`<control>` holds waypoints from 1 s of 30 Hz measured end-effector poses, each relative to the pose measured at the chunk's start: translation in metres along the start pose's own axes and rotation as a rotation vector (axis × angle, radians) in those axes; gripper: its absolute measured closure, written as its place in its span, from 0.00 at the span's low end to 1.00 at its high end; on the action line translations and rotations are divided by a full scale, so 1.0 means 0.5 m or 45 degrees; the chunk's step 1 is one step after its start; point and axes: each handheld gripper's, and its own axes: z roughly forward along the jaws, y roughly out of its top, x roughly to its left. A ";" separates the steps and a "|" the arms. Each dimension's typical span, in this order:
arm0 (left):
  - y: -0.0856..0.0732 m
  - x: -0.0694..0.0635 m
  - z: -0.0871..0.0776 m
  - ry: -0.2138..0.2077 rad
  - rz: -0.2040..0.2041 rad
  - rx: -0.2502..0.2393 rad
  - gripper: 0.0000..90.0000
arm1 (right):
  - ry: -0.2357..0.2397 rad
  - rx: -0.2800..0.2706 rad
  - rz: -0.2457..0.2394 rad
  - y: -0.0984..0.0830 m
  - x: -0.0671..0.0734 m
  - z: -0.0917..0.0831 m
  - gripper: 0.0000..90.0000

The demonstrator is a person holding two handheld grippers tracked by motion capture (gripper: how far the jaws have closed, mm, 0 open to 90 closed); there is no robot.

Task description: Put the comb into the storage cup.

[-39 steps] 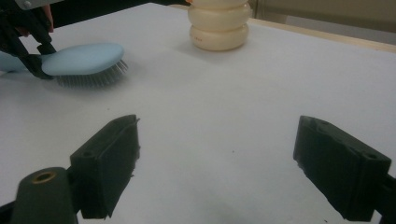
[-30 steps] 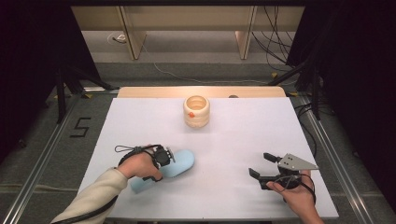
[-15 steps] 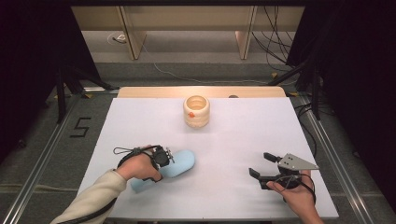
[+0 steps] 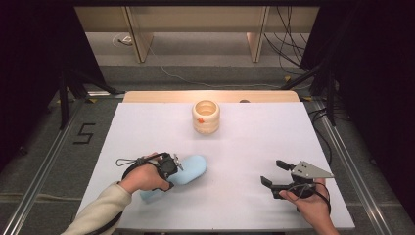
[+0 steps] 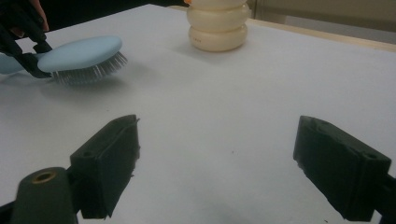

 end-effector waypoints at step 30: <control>-0.023 0.012 -0.041 0.125 -0.225 -0.369 0.77 | -0.003 -0.010 -0.011 0.002 -0.001 -0.005 0.17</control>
